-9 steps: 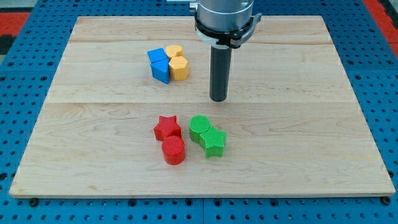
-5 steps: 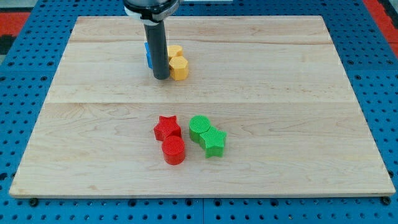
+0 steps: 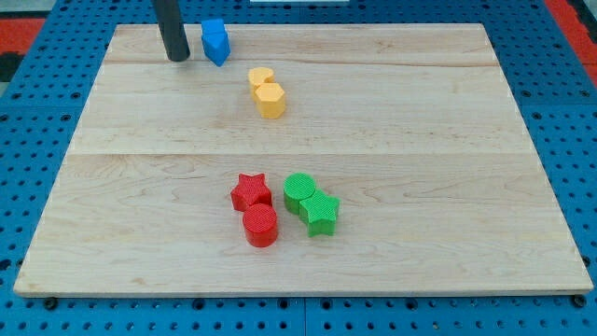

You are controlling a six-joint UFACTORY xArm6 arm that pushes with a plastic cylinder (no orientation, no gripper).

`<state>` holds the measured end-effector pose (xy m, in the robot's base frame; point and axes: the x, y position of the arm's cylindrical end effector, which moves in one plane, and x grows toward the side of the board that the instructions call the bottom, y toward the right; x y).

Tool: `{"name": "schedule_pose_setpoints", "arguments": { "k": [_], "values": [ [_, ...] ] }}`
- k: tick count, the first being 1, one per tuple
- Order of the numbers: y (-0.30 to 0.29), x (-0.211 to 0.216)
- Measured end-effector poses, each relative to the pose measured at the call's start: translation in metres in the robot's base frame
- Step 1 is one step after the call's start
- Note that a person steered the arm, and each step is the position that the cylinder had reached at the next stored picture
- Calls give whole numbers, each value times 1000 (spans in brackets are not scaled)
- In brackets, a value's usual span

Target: Move the blue blocks and yellow blocks to the top center of the board

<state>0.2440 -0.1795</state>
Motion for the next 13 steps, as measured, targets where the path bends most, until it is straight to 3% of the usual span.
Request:
{"name": "schedule_pose_setpoints", "arguments": {
  "k": [2,4,6,7,8,10,11,12,13],
  "values": [
    [25,-40],
    [145,-2],
    [89,33],
    [2,18],
    [-17,17],
    [102,-10],
    [133,-10],
    [78,19],
    [56,97]
  ]
}}
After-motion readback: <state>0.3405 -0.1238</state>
